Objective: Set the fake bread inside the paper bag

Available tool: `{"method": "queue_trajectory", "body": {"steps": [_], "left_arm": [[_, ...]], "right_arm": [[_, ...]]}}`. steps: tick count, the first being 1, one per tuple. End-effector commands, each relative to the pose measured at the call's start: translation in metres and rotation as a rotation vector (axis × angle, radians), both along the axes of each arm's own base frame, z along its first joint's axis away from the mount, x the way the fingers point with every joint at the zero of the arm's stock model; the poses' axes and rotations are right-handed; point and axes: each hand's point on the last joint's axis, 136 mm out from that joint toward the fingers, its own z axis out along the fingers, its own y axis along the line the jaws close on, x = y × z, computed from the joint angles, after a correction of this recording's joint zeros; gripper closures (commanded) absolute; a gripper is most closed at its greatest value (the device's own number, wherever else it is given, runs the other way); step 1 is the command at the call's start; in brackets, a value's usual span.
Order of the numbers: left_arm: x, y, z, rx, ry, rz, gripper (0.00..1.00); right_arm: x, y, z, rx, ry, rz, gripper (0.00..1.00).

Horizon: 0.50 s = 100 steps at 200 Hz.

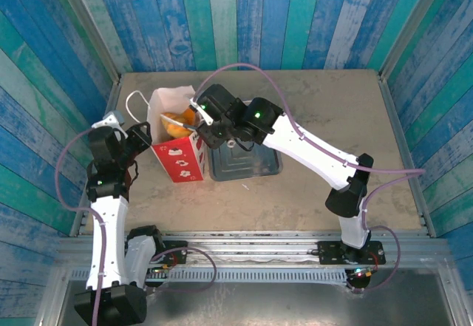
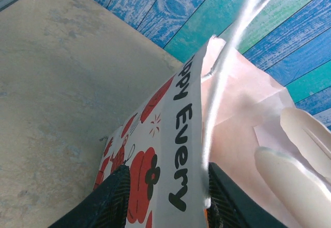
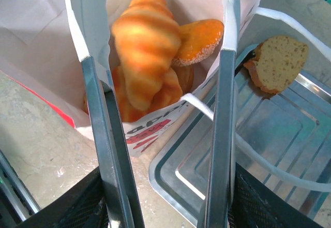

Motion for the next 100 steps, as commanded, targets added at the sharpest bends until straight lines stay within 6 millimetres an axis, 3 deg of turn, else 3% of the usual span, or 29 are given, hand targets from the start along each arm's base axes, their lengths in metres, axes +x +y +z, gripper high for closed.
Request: {"method": "queue_trajectory", "body": {"steps": [1, 53, 100], "left_arm": [[0.001, -0.001, 0.002, 0.008, -0.006, -0.014, 0.58], [-0.001, -0.008, 0.013, -0.008, -0.031, -0.047, 0.51], [-0.005, -0.015, 0.028, -0.02, -0.065, -0.081, 0.37]], "right_arm": [[-0.001, 0.003, 0.018, 0.035, -0.031, 0.01, 0.44], [-0.004, -0.002, 0.049, 0.105, -0.061, 0.015, 0.44], [-0.008, -0.016, 0.094, 0.241, -0.069, 0.031, 0.45]]}}
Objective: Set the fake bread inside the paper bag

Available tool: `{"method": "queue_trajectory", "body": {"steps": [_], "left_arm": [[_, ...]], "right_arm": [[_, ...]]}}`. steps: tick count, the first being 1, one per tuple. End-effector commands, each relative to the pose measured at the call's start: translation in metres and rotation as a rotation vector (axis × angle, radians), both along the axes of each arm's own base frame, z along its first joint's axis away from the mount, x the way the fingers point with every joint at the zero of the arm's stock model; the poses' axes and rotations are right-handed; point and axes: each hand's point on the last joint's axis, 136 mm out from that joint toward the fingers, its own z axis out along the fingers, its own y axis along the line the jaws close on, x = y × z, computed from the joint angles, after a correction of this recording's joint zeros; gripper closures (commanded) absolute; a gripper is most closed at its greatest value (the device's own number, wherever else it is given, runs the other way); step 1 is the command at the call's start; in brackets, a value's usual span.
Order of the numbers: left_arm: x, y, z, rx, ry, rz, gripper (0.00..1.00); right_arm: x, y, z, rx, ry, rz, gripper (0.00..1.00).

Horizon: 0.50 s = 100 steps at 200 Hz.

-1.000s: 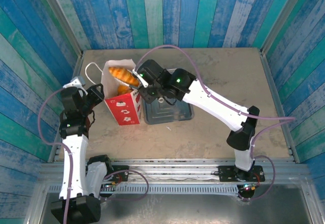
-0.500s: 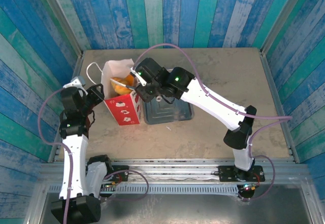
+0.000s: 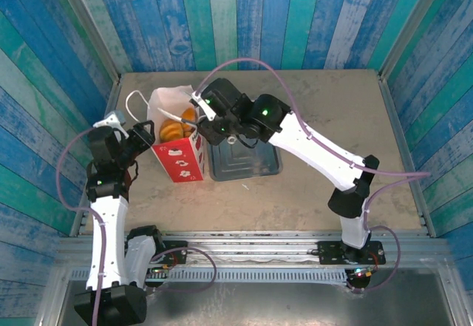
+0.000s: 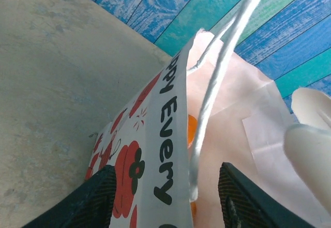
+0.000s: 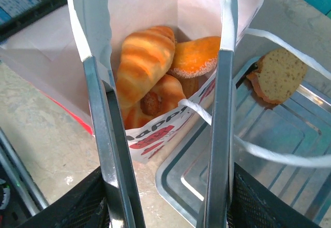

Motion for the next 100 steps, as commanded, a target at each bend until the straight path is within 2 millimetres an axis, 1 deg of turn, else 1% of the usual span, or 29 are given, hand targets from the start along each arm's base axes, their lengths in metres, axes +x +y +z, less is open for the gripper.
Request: {"method": "queue_trajectory", "body": {"steps": [1, 26, 42, 55, 75, 100], "left_arm": [[-0.004, -0.006, 0.024, 0.007, -0.059, -0.034, 0.37], [-0.008, -0.007, 0.032, 0.018, -0.072, -0.04, 0.3], [-0.011, -0.007, 0.034, 0.027, -0.074, -0.038, 0.27], [-0.012, -0.007, 0.035, 0.033, -0.075, -0.036, 0.25], [-0.015, -0.007, 0.035, 0.04, -0.079, -0.04, 0.21], [-0.018, -0.007, 0.037, 0.063, -0.094, -0.041, 0.14]], "right_arm": [[-0.006, -0.014, 0.067, 0.169, -0.061, 0.014, 0.45], [-0.005, -0.033, 0.091, 0.229, -0.077, -0.004, 0.45], [-0.002, -0.05, 0.103, 0.271, -0.078, -0.026, 0.45], [0.001, -0.065, 0.108, 0.306, -0.068, -0.047, 0.45], [0.011, -0.093, 0.107, 0.358, -0.035, -0.098, 0.45], [0.03, -0.133, 0.081, 0.378, 0.034, -0.194, 0.45]]}}
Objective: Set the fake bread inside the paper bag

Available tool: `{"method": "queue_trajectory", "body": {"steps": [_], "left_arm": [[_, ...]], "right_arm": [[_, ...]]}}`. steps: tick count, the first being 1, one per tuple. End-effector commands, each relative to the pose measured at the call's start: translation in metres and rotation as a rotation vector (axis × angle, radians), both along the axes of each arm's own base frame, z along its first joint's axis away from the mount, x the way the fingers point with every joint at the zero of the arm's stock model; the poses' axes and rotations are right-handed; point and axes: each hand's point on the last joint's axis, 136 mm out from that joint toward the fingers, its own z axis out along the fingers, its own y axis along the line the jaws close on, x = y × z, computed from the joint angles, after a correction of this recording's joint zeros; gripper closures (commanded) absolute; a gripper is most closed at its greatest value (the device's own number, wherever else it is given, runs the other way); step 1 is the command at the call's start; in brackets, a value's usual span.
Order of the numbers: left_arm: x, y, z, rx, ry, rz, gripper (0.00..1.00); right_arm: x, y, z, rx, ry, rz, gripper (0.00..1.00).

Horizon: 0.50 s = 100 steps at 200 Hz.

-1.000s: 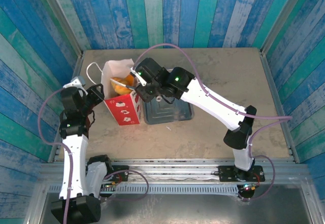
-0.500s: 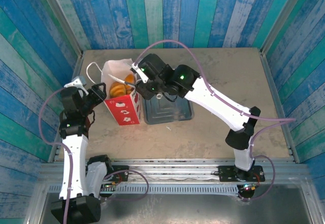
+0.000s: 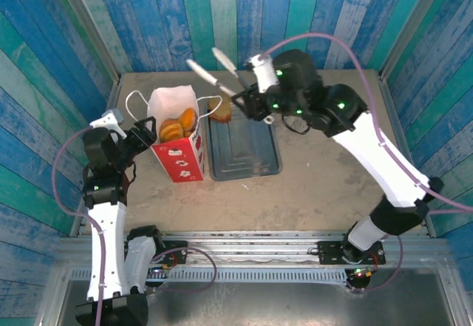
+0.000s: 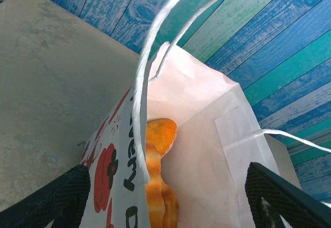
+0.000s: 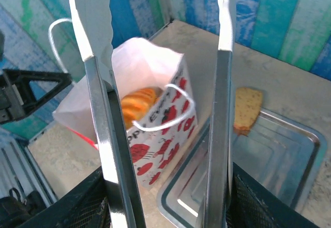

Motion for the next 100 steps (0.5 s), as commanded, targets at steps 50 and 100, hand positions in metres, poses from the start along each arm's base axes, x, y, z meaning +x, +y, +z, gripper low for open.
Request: {"method": "queue_trajectory", "body": {"steps": [50, 100], "left_arm": [[-0.011, -0.001, 0.017, 0.076, -0.072, -0.013, 0.08], [-0.011, -0.004, 0.005, 0.097, -0.072, -0.038, 0.03]], "right_arm": [[0.05, -0.069, -0.111, 0.058, 0.301, -0.156, 0.48], [0.076, -0.057, -0.183, -0.008, 0.464, -0.155, 0.51]]}}
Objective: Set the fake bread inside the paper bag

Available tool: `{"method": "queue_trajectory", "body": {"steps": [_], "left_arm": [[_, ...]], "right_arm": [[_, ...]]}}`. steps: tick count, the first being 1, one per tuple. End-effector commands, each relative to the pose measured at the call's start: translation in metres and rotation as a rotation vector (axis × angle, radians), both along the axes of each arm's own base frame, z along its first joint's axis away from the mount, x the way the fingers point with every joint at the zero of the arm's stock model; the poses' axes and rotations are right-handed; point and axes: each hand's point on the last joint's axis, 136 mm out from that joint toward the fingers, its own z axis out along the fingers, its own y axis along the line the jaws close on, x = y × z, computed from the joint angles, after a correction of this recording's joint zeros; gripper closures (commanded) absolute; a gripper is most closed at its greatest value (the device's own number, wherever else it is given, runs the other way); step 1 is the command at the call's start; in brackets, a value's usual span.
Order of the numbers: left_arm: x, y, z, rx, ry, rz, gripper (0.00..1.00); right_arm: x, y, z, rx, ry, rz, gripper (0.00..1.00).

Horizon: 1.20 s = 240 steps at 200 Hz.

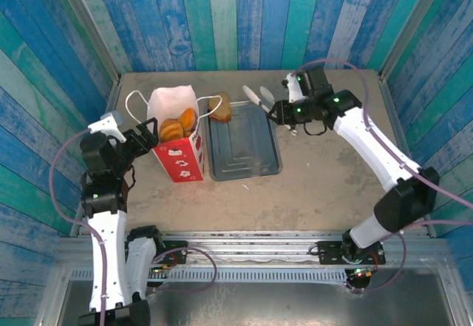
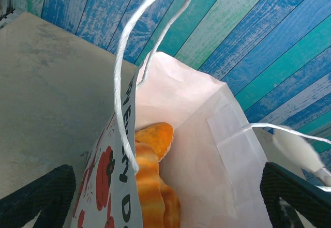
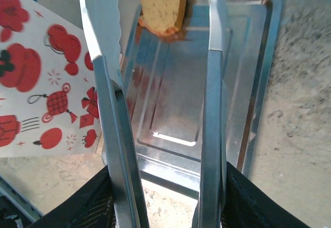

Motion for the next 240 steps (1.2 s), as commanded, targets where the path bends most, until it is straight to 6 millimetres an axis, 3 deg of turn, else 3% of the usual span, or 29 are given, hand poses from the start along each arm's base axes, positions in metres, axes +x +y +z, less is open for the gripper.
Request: {"method": "queue_trajectory", "body": {"steps": [1, 49, 102, 181, 240], "left_arm": [[0.001, -0.001, -0.007, 0.029, -0.011, -0.021, 0.03], [0.005, -0.002, -0.011, 0.042, -0.002, -0.035, 0.0], [0.009, -0.001, -0.014, 0.045, 0.007, -0.035, 0.0], [0.013, 0.0, -0.017, 0.046, 0.014, -0.034, 0.0], [0.018, 0.004, -0.021, 0.042, 0.026, -0.019, 0.0]], "right_arm": [[0.014, 0.02, -0.007, 0.057, 0.019, 0.042, 0.51], [0.04, 0.043, -0.055, 0.042, 0.147, 0.071, 0.54], [0.061, 0.057, -0.089, 0.03, 0.202, 0.074, 0.55], [0.088, 0.069, -0.119, 0.009, 0.23, 0.067, 0.55], [0.094, 0.076, -0.138, 0.008, 0.265, 0.074, 0.56]]}}
